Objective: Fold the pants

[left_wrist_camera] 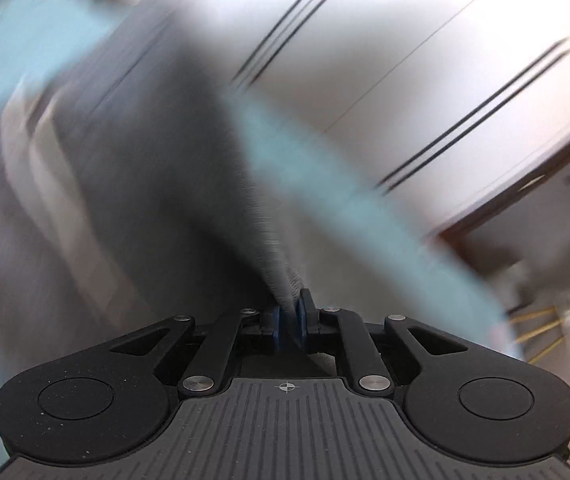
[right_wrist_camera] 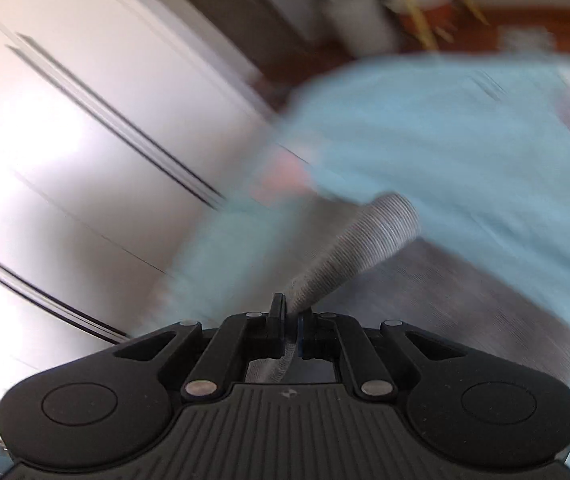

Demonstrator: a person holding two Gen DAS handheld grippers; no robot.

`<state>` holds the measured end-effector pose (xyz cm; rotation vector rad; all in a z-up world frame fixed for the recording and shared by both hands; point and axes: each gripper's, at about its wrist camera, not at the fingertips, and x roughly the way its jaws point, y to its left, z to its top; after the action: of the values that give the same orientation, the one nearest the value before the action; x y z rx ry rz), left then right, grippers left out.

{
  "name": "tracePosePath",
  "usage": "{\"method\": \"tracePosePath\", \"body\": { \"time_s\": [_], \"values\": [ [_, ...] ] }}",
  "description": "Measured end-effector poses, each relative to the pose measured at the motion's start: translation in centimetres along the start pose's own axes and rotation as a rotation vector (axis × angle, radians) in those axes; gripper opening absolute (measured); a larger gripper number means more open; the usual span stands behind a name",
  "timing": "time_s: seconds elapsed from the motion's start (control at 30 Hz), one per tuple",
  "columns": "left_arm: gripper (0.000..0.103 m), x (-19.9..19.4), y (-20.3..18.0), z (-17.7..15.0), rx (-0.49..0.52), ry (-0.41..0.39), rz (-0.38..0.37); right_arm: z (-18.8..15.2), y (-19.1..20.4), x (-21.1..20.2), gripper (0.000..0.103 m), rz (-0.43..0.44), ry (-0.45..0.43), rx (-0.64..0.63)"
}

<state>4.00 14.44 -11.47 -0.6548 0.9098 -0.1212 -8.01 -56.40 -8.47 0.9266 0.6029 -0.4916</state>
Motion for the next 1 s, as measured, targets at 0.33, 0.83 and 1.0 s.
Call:
{"method": "tracePosePath", "body": {
  "time_s": [0.33, 0.83, 1.0],
  "values": [
    [0.067, -0.6, 3.0, 1.6, -0.07, -0.157, 0.076, -3.9, -3.7, 3.1, 0.042, -0.07, 0.098, 0.039],
    [0.009, 6.3, -1.7, 11.1, 0.001, -0.025, 0.293, -4.1, -3.3, 3.9, 0.005, -0.127, 0.073, 0.019],
    [0.008, -2.3, -2.6, 10.5, 0.055, -0.223, 0.179, -2.4, -5.1, 2.4, 0.004, -0.007, 0.055, 0.136]
  ]
}}
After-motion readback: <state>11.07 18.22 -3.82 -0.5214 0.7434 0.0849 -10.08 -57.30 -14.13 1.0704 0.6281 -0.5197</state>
